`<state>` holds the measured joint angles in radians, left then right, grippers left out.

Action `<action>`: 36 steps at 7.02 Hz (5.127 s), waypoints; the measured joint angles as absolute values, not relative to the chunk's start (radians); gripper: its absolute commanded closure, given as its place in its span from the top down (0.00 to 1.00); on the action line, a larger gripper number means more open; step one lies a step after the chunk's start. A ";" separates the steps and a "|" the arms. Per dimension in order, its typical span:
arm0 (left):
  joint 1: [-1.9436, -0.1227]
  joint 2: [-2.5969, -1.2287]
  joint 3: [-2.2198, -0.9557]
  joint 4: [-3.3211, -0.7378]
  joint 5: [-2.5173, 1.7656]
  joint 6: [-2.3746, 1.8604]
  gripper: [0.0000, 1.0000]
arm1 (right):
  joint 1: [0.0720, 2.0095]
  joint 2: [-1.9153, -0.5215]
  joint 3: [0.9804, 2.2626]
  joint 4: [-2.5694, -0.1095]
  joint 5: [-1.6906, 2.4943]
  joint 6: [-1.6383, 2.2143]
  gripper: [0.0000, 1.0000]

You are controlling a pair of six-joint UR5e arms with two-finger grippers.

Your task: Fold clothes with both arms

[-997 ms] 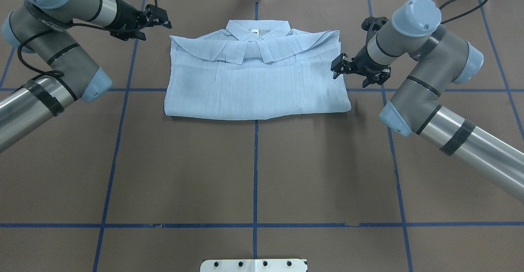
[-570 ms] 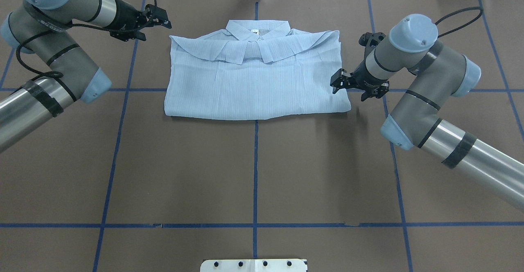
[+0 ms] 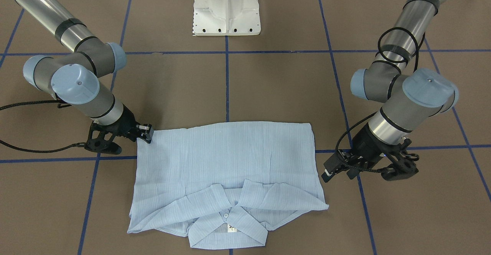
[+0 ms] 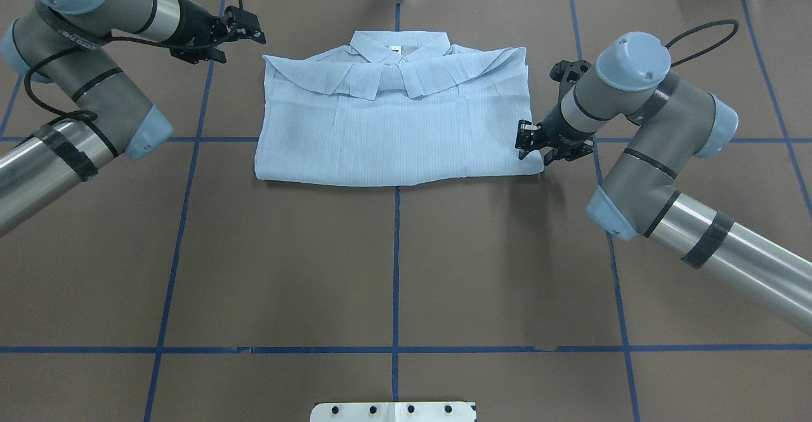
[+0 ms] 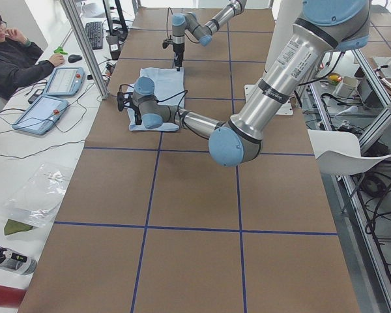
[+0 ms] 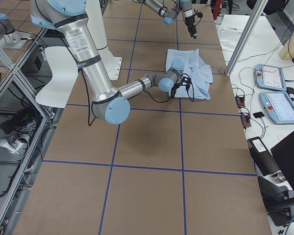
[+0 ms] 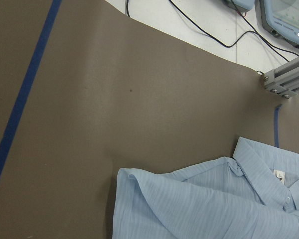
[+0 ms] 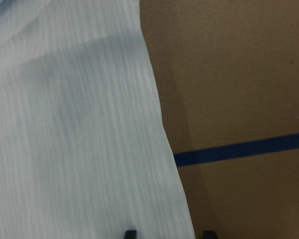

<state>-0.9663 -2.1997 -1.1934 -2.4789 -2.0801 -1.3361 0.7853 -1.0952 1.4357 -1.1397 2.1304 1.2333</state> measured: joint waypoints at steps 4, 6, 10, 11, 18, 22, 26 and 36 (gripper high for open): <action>-0.967 -2.199 -1.193 -2.479 -2.080 -1.336 0.99 | 0.786 -1.137 1.523 -1.148 2.174 1.233 0.00; -0.968 -2.189 -1.205 -2.479 -2.080 -1.336 0.99 | 0.781 -1.248 1.678 -1.146 2.218 1.234 0.00; -0.968 -2.151 -1.242 -2.479 -2.075 -1.338 0.99 | 0.674 -1.534 2.011 -1.140 2.244 1.235 0.00; -0.967 -2.140 -1.252 -2.480 -2.074 -1.338 0.99 | 0.617 -1.614 2.088 -1.140 2.243 1.235 0.00; -0.955 -2.091 -1.312 -2.480 -2.074 -1.335 1.00 | 0.110 -1.620 2.206 -1.141 2.167 1.407 1.00; -0.826 -2.037 -1.482 -2.470 -2.069 -1.467 0.99 | 0.364 -1.570 2.212 -1.141 2.160 1.406 1.00; -0.514 -2.048 -1.627 -2.341 -1.870 -1.776 0.86 | 0.589 -1.490 2.192 -1.143 2.164 1.398 1.00; -0.434 -2.097 -1.587 -2.186 -1.784 -1.793 0.47 | 0.614 -1.473 2.160 -1.143 2.158 1.397 1.00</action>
